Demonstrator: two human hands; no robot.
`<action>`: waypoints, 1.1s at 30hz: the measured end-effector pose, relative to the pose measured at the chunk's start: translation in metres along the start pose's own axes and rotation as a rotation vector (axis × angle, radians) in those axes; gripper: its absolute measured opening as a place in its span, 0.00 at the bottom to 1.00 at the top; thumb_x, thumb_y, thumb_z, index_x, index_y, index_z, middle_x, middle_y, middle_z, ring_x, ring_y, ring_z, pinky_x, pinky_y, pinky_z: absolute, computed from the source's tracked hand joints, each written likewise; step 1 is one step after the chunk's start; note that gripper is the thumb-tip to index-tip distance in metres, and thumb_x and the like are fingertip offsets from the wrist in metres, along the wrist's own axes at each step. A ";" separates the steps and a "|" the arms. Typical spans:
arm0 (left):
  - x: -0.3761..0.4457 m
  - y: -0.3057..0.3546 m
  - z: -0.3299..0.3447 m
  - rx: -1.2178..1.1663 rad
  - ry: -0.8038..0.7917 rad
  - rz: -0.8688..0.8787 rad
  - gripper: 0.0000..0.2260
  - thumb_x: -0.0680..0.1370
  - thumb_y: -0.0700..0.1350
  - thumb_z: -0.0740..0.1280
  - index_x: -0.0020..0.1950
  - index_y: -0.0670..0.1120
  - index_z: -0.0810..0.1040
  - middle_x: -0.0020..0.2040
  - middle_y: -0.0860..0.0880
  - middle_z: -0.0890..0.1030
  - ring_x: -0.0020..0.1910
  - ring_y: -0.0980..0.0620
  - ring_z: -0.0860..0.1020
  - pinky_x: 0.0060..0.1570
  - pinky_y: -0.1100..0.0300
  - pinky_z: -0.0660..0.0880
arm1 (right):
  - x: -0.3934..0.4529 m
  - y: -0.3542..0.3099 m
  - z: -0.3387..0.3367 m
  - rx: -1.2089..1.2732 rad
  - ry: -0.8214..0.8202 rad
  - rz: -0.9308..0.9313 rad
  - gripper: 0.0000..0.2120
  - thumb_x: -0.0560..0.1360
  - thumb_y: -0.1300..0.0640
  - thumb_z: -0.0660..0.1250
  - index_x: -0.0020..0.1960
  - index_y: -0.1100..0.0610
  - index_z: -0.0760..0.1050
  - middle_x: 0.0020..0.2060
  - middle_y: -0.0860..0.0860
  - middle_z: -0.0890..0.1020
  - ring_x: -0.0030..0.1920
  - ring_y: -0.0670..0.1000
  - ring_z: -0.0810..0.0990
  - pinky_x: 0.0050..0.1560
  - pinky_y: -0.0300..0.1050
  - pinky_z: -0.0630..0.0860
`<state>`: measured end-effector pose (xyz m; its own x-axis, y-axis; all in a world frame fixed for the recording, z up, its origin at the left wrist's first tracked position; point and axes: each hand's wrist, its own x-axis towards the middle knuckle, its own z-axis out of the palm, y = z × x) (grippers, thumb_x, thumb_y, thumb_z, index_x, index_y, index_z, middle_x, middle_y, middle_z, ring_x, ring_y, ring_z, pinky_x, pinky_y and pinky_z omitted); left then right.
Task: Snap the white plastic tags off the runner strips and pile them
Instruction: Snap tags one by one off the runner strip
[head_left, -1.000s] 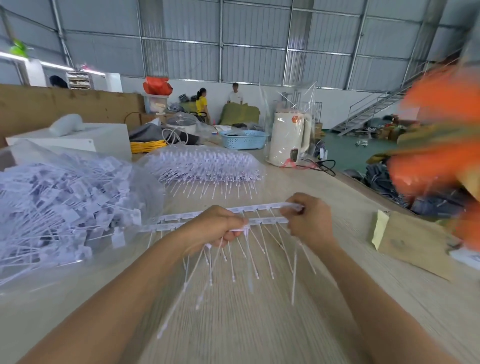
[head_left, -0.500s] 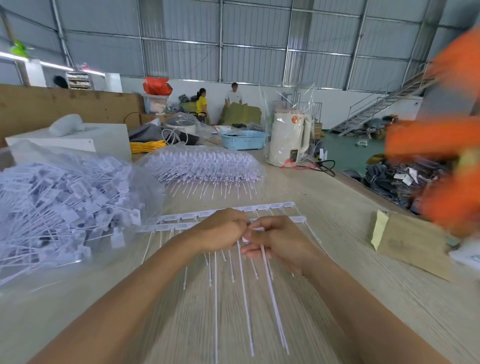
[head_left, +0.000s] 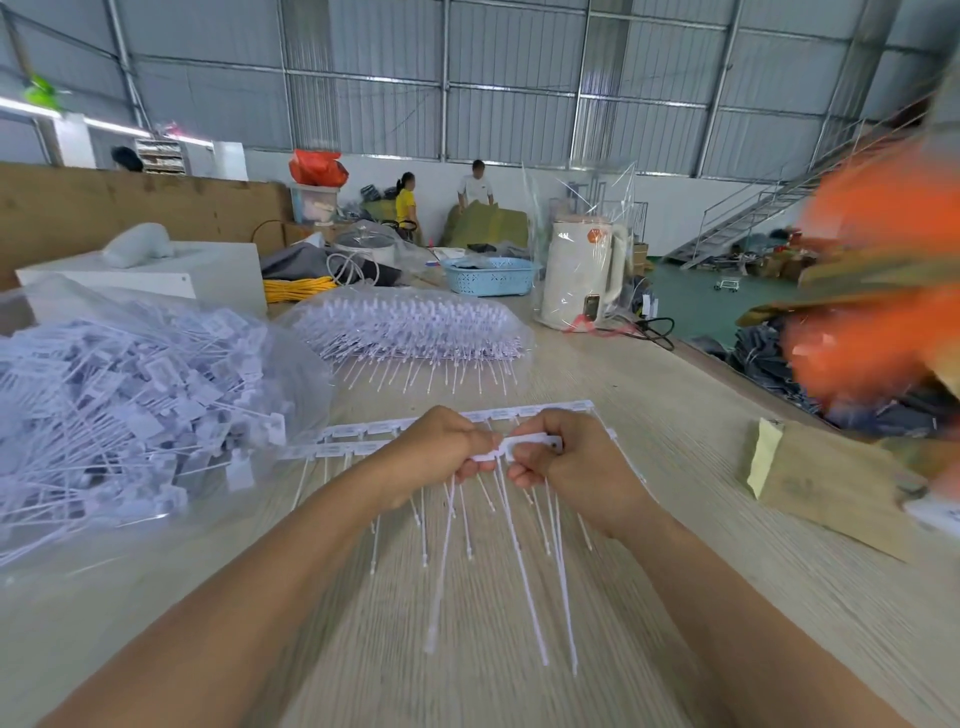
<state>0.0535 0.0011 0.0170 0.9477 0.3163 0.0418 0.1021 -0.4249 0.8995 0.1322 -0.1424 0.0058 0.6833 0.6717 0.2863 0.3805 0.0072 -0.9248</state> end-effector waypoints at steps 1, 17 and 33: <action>0.000 0.001 -0.001 -0.069 -0.016 -0.038 0.19 0.77 0.41 0.64 0.26 0.47 0.75 0.19 0.55 0.69 0.19 0.58 0.65 0.22 0.68 0.62 | 0.000 0.000 0.001 -0.086 0.022 -0.056 0.04 0.75 0.73 0.62 0.46 0.68 0.75 0.29 0.55 0.79 0.27 0.46 0.78 0.31 0.40 0.77; -0.002 0.013 -0.015 0.013 -0.100 -0.045 0.14 0.78 0.39 0.61 0.35 0.42 0.79 0.22 0.53 0.74 0.21 0.59 0.69 0.22 0.69 0.64 | 0.012 -0.003 -0.051 0.452 0.280 0.261 0.08 0.77 0.69 0.59 0.40 0.66 0.73 0.21 0.54 0.71 0.20 0.48 0.69 0.23 0.38 0.69; -0.004 0.011 -0.007 -0.144 0.053 0.011 0.07 0.75 0.34 0.66 0.51 0.42 0.76 0.38 0.46 0.80 0.33 0.55 0.78 0.33 0.65 0.71 | 0.000 -0.006 -0.003 0.243 0.077 0.154 0.07 0.76 0.67 0.64 0.39 0.63 0.74 0.29 0.56 0.77 0.26 0.49 0.78 0.28 0.41 0.76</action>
<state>0.0486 0.0012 0.0303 0.9308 0.3584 0.0715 0.0440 -0.3041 0.9516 0.1317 -0.1447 0.0121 0.7704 0.6203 0.1477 0.1146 0.0931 -0.9890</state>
